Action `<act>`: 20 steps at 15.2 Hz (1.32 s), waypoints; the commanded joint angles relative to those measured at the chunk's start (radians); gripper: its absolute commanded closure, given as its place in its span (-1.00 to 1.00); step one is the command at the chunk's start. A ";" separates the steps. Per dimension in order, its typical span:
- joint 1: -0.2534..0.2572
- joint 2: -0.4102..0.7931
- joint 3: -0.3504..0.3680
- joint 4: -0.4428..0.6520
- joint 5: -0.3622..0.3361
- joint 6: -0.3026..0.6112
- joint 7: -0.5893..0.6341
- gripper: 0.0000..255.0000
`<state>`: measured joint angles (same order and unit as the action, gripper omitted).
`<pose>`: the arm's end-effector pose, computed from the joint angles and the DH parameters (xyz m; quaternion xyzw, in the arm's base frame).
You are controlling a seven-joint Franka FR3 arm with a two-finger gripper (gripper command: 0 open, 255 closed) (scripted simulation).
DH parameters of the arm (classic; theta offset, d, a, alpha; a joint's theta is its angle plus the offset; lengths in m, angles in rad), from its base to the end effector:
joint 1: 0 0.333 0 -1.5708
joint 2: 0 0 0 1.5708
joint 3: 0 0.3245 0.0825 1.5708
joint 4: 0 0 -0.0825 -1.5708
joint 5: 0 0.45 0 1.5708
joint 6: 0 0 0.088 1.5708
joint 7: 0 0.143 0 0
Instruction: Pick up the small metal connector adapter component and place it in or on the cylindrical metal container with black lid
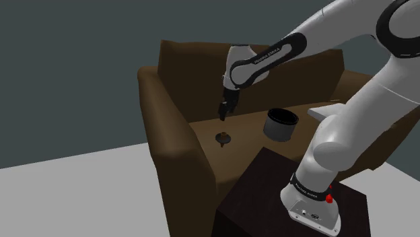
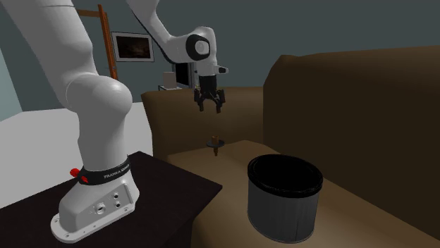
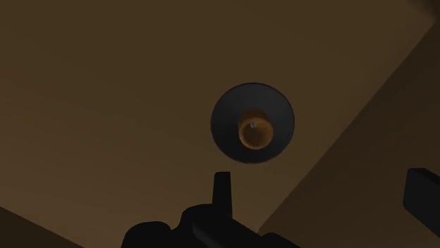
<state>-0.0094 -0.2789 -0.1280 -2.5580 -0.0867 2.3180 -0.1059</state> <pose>0.4744 -0.0659 0.2971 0.9996 0.0152 0.0170 0.0169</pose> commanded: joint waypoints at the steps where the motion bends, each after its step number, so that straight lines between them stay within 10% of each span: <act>1: -0.003 0.073 -0.010 -0.001 0.002 0.066 -0.006 -1.00; 20: -0.010 0.382 -0.024 0.028 0.048 0.323 -0.042 -1.00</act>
<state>-0.0194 0.1029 -0.1522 -2.5296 -0.0389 2.6403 -0.1482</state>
